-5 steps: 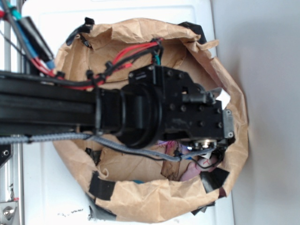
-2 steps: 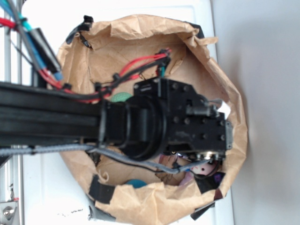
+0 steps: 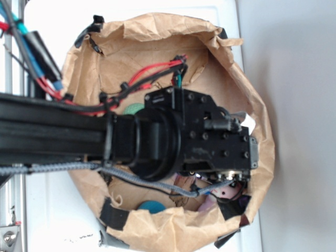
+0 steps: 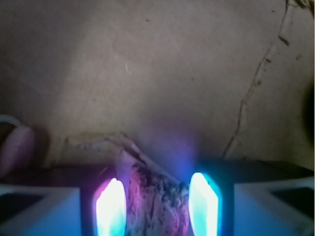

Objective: Grab the wood chip.

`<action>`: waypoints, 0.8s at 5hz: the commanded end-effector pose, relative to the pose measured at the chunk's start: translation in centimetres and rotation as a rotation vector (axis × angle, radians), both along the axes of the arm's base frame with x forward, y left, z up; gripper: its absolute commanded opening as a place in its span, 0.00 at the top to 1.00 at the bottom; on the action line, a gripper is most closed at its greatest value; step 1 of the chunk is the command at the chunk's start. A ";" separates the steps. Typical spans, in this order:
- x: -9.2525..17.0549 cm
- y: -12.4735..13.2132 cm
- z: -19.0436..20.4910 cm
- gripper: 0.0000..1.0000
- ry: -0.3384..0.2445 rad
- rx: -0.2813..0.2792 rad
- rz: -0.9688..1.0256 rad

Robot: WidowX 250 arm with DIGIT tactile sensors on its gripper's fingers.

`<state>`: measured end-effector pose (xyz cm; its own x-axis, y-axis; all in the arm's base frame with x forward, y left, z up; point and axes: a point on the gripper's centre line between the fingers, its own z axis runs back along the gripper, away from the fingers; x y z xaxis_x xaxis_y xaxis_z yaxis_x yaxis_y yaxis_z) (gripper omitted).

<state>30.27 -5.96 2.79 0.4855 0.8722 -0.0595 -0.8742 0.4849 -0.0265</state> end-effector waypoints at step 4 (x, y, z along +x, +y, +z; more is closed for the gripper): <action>-3.1 7.5 9.2 1.00 -0.239 -0.014 0.037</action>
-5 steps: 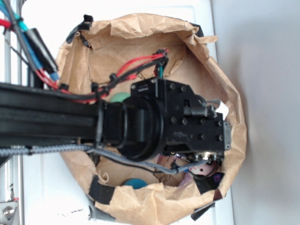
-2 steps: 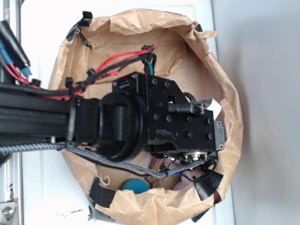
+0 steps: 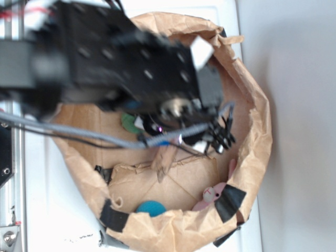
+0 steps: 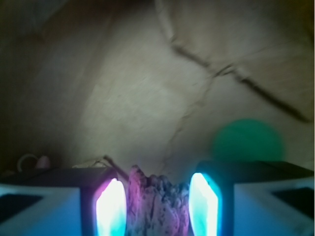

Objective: Grab the wood chip.

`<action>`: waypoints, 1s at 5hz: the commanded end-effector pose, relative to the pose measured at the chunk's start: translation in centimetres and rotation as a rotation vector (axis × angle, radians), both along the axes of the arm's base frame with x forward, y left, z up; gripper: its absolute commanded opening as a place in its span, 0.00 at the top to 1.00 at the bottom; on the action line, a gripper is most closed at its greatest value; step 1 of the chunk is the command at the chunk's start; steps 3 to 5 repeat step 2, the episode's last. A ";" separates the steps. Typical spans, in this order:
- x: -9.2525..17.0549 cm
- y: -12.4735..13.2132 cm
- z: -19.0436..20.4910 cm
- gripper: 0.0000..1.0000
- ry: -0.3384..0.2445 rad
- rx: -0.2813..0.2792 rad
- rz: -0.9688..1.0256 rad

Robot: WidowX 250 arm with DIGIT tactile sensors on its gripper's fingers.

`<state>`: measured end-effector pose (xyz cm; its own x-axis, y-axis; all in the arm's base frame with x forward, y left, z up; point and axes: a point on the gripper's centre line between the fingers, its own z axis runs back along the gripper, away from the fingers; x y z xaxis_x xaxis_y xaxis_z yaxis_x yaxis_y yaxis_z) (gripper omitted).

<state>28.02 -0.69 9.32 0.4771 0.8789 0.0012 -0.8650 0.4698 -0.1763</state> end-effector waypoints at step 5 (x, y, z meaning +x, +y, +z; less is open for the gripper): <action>-1.1 2.4 4.0 1.00 -0.110 0.105 0.019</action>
